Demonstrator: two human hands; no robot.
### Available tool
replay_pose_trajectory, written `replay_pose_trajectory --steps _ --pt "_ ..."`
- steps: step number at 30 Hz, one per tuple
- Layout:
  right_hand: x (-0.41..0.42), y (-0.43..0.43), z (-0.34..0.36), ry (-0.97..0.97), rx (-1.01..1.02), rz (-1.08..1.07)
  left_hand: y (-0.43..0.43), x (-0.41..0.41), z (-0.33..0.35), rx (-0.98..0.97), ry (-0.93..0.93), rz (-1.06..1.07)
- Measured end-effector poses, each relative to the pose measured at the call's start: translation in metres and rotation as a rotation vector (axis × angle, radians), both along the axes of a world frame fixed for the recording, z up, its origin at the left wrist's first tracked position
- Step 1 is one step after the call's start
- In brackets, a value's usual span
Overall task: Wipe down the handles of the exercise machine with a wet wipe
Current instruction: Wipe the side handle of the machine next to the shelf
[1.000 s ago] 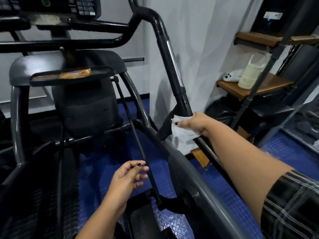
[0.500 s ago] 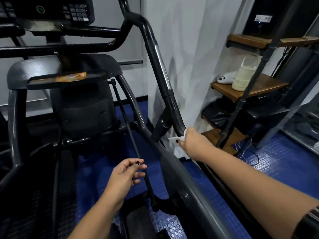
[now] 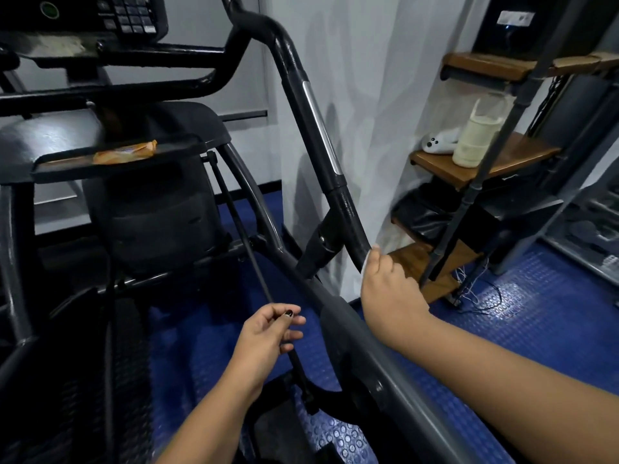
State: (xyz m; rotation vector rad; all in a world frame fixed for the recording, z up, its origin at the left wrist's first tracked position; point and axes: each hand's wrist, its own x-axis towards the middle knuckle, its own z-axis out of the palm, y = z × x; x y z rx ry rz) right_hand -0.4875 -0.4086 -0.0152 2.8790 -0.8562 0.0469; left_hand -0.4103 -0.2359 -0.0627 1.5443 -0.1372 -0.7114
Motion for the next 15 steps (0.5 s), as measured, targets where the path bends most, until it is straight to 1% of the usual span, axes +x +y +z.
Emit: replay_pose_trajectory --steps 2,4,8,10,13,15 --pt "0.027 -0.002 0.000 -0.079 0.044 -0.063 0.004 0.006 -0.003 -0.006 0.014 0.007" --pt "0.049 -0.006 0.001 -0.213 0.126 -0.125 0.008 0.012 -0.005 -0.005 0.021 0.027" --pt "0.073 -0.013 0.008 -0.483 0.318 -0.140 0.014 0.025 -0.011 0.014 0.021 0.064" --pt "0.086 -0.015 0.013 -0.607 0.364 -0.140 0.014 0.031 -0.013 0.006 0.027 0.064" --pt "0.104 -0.018 0.021 -0.713 0.391 -0.153 0.014 0.035 -0.011 -0.016 0.021 0.049" --pt "0.115 -0.021 0.027 -0.730 0.446 -0.181 0.016 0.037 -0.010 -0.022 0.013 0.045"
